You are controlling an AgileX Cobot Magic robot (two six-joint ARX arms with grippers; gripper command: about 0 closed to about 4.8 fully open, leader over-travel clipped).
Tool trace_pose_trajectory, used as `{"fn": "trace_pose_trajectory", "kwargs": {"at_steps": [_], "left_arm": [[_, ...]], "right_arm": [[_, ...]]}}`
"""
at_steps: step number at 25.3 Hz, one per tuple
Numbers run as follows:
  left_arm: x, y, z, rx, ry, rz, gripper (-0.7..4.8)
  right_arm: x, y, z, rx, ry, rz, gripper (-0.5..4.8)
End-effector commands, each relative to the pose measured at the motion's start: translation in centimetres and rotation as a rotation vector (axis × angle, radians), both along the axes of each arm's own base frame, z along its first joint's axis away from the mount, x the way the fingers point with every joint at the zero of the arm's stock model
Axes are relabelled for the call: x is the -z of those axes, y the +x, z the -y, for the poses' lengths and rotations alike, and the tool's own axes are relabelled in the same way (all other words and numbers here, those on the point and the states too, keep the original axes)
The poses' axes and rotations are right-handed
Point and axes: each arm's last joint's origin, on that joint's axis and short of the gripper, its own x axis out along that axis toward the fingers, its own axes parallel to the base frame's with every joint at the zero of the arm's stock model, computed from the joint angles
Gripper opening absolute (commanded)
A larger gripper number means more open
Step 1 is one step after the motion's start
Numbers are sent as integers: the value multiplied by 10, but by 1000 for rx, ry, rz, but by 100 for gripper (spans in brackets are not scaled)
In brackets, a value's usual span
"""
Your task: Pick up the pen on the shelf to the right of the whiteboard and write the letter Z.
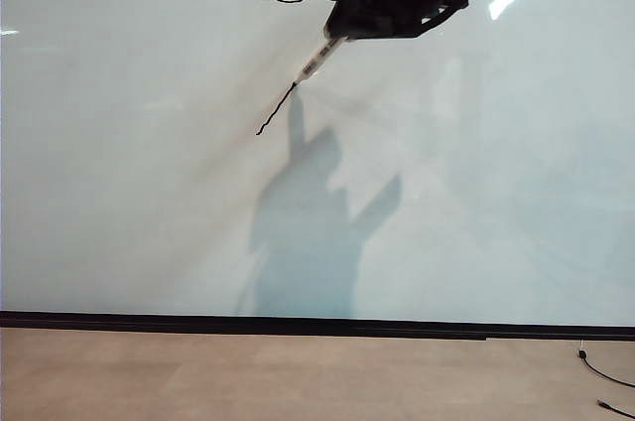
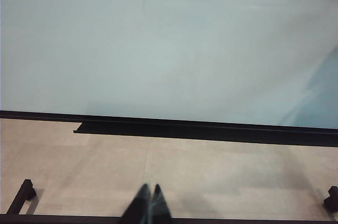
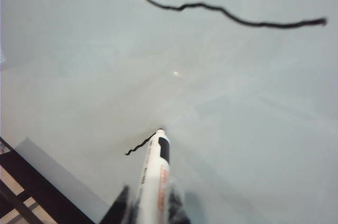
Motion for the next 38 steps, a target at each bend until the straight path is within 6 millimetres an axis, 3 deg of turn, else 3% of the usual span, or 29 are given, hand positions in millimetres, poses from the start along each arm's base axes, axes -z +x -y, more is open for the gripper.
{"fn": "trace_pose_trajectory", "kwargs": {"at_steps": [1,15,38], "left_arm": [[-1,0,0,1,4,7,-4],[-1,0,0,1,4,7,-4],[-1,0,0,1,4,7,-4]], "right_arm": [[-11,1,6,58,23,54,-9],[-39,-11,25,88,21,138,-9],[-61,-22,45,136,33,202,-9]]}}
